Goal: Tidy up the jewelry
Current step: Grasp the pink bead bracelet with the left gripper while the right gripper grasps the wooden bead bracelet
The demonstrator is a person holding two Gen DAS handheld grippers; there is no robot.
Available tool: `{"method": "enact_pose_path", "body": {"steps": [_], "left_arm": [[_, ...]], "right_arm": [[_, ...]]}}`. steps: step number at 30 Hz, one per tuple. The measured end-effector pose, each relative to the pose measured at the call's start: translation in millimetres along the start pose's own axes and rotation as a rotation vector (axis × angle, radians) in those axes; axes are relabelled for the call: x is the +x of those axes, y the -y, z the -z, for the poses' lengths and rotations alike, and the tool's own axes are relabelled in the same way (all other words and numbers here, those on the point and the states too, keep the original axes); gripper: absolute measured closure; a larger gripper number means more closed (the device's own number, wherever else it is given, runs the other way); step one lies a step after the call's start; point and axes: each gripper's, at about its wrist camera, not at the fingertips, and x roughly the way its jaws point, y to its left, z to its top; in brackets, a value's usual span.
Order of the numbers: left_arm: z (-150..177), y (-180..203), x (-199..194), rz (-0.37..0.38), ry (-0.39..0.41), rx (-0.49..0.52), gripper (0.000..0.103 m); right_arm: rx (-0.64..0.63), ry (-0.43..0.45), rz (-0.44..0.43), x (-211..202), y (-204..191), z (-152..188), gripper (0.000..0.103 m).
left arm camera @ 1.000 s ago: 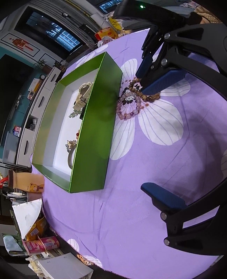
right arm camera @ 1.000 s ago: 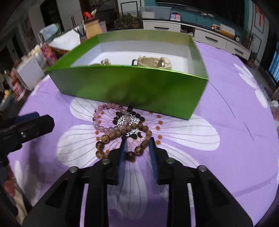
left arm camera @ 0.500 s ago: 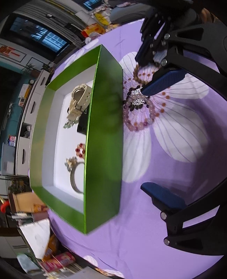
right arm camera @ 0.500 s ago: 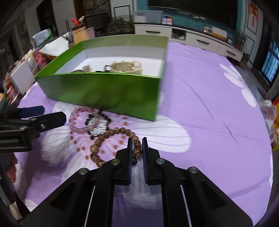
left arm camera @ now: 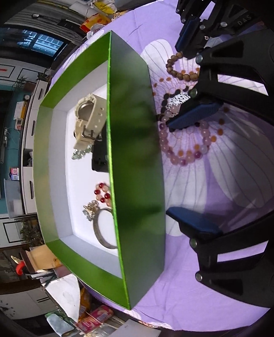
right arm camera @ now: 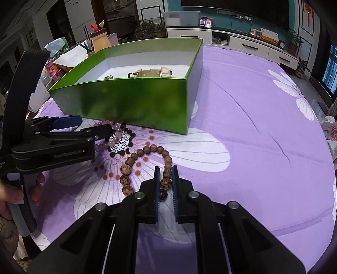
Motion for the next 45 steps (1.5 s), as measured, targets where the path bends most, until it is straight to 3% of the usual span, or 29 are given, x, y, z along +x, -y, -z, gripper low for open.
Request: {"method": "enact_pose_path", "body": {"steps": [3,7,10,12,25,45], "left_arm": [[-1.6,2.3,-0.1,0.001,0.014,0.019,0.038],[2.0,8.1,-4.6,0.037,0.037,0.05,0.073],[2.4,11.6,-5.0,0.043,0.037,0.055,0.081],[3.5,10.0,-5.4,0.061,0.039,0.044,0.094],[25.5,-23.3,-23.8,0.203,0.029,-0.099,0.096],[8.9,-45.9,-90.5,0.223,0.169,-0.146,0.096]], "right_arm": [[-0.002,0.003,0.001,0.1,-0.4,0.3,0.093],[0.002,0.008,0.001,-0.3,0.2,1.2,0.093],[0.01,0.009,-0.003,-0.7,-0.2,1.7,0.093],[0.013,0.01,-0.003,-1.5,-0.2,2.7,0.093],[0.004,0.048,-0.014,-16.5,-10.5,-2.8,0.093],[-0.051,0.203,-0.032,-71.2,-30.5,-32.9,0.093]]}}
